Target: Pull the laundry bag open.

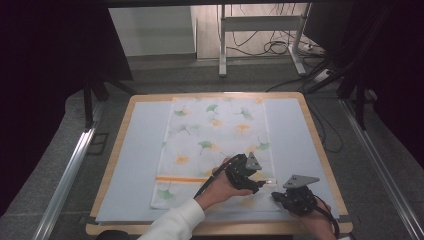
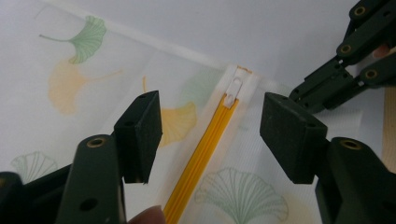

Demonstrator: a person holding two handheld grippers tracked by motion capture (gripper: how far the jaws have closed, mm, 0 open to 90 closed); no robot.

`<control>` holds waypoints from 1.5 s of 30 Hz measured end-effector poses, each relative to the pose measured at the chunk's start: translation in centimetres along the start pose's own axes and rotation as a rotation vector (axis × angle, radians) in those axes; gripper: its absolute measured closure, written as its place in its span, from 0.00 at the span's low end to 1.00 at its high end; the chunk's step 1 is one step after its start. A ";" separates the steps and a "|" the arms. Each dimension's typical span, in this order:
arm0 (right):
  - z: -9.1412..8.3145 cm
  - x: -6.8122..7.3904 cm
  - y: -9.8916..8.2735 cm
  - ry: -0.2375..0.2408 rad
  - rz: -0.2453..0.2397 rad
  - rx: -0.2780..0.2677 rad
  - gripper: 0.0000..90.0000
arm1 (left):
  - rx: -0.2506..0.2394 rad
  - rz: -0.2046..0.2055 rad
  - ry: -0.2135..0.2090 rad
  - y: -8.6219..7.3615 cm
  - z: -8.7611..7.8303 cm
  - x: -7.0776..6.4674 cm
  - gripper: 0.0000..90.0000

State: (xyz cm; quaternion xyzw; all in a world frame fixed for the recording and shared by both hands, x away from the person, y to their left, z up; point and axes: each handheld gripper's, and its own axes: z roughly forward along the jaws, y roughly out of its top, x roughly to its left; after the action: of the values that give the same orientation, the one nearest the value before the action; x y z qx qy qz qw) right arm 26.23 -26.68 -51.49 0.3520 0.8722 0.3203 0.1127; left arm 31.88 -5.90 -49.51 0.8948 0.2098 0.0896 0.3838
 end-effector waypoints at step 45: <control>0.0 -0.2 -0.1 0.016 0.012 0.002 0.98 | 0.076 0.104 -0.094 1.8 5.1 -0.4 0.76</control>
State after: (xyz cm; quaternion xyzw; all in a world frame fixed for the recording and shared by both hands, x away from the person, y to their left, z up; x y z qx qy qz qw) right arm 26.31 -26.86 -51.52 0.3546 0.8713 0.3230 0.1035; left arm 33.71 -10.51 -51.68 0.9216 0.1480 0.0593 0.3539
